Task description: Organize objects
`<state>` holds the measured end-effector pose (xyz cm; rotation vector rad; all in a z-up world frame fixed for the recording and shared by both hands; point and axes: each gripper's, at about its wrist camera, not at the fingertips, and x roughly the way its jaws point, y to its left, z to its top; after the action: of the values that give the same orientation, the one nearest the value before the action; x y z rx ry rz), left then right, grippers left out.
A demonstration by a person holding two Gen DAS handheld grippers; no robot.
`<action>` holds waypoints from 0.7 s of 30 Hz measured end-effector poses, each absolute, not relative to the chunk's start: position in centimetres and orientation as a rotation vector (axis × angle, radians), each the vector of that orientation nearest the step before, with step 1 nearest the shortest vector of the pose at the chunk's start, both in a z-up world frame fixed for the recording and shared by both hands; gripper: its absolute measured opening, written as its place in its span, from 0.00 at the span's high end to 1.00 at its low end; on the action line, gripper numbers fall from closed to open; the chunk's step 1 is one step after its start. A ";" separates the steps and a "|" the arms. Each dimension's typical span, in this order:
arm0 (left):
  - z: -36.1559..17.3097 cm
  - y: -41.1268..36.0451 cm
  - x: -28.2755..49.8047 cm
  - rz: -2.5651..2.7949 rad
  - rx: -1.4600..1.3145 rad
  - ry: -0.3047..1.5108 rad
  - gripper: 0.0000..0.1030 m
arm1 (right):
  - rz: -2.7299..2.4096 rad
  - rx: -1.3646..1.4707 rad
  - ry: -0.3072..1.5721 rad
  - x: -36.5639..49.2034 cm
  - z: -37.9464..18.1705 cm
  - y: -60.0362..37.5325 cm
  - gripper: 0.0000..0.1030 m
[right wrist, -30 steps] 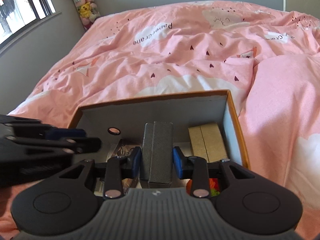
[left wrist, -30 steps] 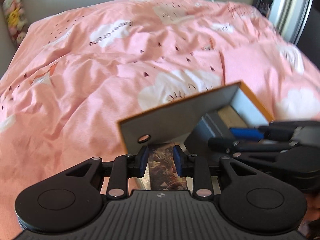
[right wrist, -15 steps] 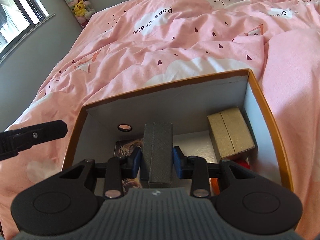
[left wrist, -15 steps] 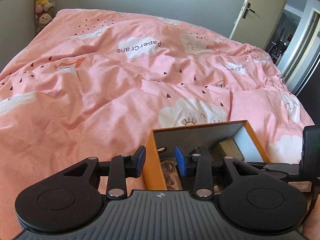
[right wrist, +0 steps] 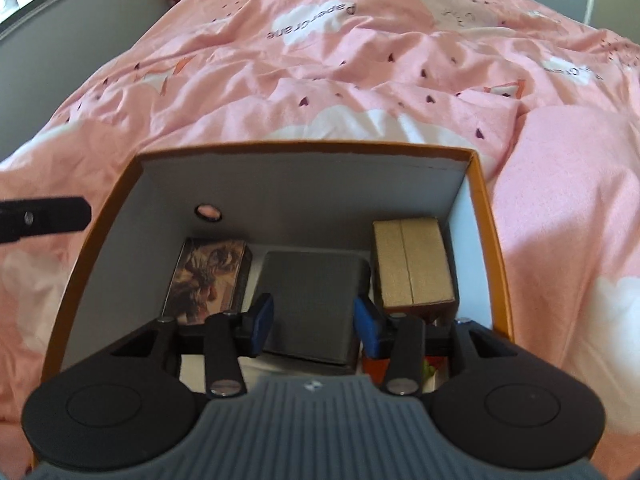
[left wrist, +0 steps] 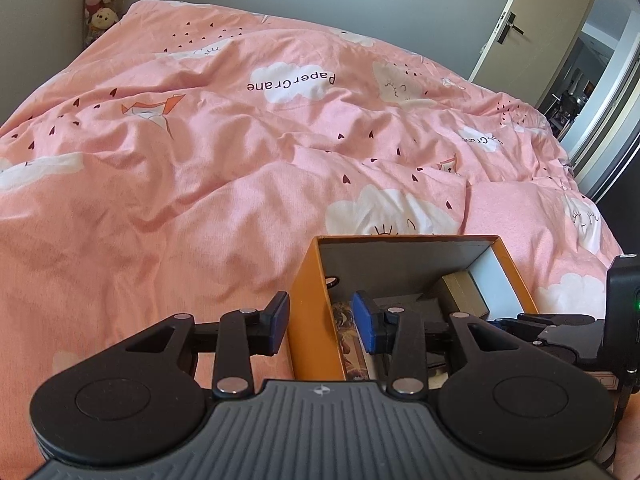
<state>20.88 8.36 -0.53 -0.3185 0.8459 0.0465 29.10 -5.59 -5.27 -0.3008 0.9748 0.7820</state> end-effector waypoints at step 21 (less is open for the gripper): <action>-1.9 7.7 15.1 0.101 -0.362 0.858 0.51 | 0.871 -0.589 0.870 25.9 -6.9 -2.9 0.51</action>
<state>15.12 7.66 -1.88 -0.3619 0.8577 0.1012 25.92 -2.86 -6.90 -0.5887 0.8702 0.8706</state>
